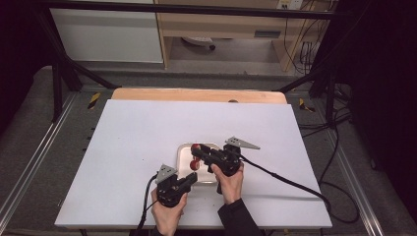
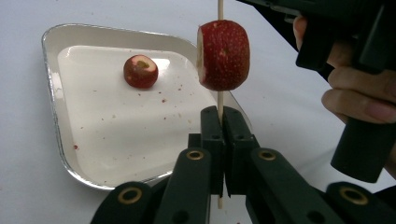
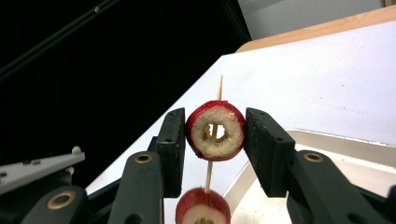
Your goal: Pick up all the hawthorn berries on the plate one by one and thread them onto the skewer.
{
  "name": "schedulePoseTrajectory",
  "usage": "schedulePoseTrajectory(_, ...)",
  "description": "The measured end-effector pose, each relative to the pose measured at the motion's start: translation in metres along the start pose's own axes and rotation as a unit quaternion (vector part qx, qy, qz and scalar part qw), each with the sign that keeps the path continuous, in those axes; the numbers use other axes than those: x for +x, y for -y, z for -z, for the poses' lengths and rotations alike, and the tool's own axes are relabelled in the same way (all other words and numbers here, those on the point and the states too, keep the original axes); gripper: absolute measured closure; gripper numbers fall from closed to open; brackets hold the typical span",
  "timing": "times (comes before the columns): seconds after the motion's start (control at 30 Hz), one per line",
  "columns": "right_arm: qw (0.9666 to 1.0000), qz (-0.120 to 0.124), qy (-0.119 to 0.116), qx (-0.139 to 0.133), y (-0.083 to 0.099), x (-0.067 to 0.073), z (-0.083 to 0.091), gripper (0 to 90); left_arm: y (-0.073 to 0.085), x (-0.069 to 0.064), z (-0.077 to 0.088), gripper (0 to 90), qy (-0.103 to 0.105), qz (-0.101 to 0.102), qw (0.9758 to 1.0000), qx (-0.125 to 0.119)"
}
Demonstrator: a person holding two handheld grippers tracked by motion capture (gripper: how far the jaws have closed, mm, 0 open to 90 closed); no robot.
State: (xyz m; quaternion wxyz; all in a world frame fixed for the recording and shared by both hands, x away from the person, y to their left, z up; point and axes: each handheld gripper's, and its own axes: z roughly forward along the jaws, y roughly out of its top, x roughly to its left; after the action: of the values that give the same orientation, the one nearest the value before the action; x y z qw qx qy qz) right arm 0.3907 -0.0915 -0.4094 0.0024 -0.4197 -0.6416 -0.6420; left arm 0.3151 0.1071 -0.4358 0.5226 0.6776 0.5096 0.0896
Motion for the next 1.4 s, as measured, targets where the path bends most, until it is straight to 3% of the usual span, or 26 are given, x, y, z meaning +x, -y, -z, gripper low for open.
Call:
schedulePoseTrajectory(0.17,0.9998,0.001,-0.002,0.021,0.006,0.001,-0.001,60.0,-0.003,0.002,0.001,88.3,-0.004,-0.004,1.0000,-0.004)
schedulePoseTrajectory(0.37,0.9996,0.010,-0.004,0.027,0.008,0.001,-0.001,58.6,-0.002,0.004,0.000,88.2,-0.009,-0.015,0.9999,-0.001)
schedulePoseTrajectory(0.67,0.9959,0.057,0.029,0.064,-0.011,-0.004,0.009,29.2,0.000,0.013,0.006,88.2,-0.029,-0.063,0.9975,0.016)
schedulePoseTrajectory(0.73,0.9934,0.070,0.038,0.083,-0.014,-0.007,0.010,23.4,0.000,0.015,0.008,88.2,-0.033,-0.075,0.9964,0.021)
schedulePoseTrajectory(0.77,0.9899,0.081,0.043,0.109,-0.016,-0.010,0.010,18.3,0.000,0.016,0.009,88.2,-0.035,-0.080,0.9960,0.023)
schedulePoseTrajectory(0.8,0.9899,0.081,0.043,0.109,-0.016,-0.010,0.010,18.3,0.000,0.017,0.010,88.2,-0.036,-0.082,0.9957,0.024)
schedulePoseTrajectory(1.03,0.9739,0.118,0.077,0.178,-0.015,-0.019,0.009,8.6,0.000,0.024,0.016,88.2,-0.040,-0.102,0.9934,0.032)
schedulePoseTrajectory(1.33,0.9587,0.151,0.099,0.220,-0.015,-0.021,0.011,6.2,-0.001,0.034,0.026,88.0,-0.029,-0.117,0.9924,0.026)
schedulePoseTrajectory(1.4,0.9570,0.153,0.104,0.223,-0.016,-0.022,0.011,5.8,0.000,0.035,0.029,88.0,-0.035,-0.108,0.9930,0.033)
